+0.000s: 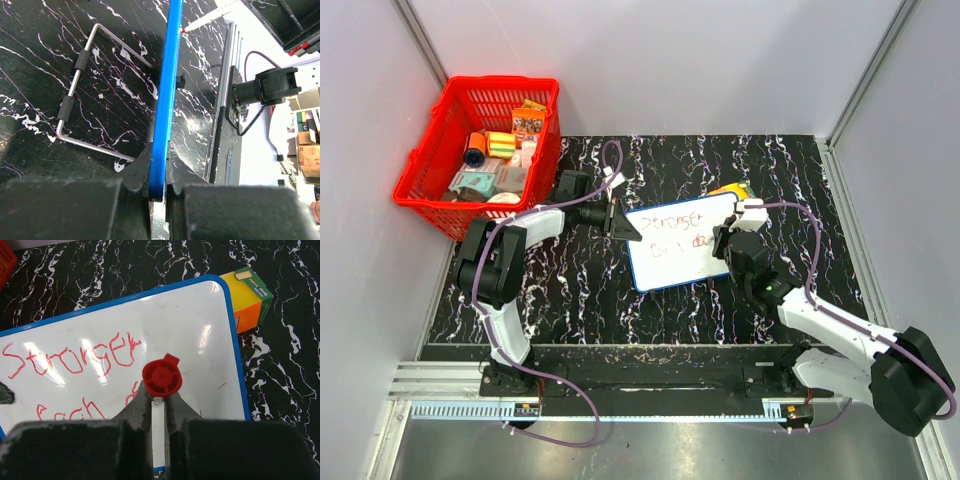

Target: Write a sentence on the whiteboard

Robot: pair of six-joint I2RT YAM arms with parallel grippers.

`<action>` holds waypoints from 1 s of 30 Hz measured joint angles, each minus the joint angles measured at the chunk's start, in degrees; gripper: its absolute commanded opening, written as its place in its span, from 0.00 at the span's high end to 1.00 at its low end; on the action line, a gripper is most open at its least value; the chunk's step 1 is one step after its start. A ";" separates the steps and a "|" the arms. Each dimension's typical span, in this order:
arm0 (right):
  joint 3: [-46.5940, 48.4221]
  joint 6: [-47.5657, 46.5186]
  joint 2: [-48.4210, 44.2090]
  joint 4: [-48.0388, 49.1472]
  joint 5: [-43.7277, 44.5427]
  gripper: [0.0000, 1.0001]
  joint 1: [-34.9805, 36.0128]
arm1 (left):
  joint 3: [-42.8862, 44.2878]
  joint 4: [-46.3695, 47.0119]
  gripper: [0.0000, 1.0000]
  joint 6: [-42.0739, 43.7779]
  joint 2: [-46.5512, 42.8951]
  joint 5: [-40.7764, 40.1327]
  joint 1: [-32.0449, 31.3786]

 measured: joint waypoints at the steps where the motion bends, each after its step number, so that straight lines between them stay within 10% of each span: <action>1: -0.04 0.00 -0.28 -0.09 0.04 1.00 0.00 | 0.02 0.00 1.00 0.00 0.00 0.00 0.00; 30: -0.92 -1.22 -0.59 4.94 3.87 1.00 -0.17 | 0.13 0.02 1.00 0.13 0.00 -0.07 -0.22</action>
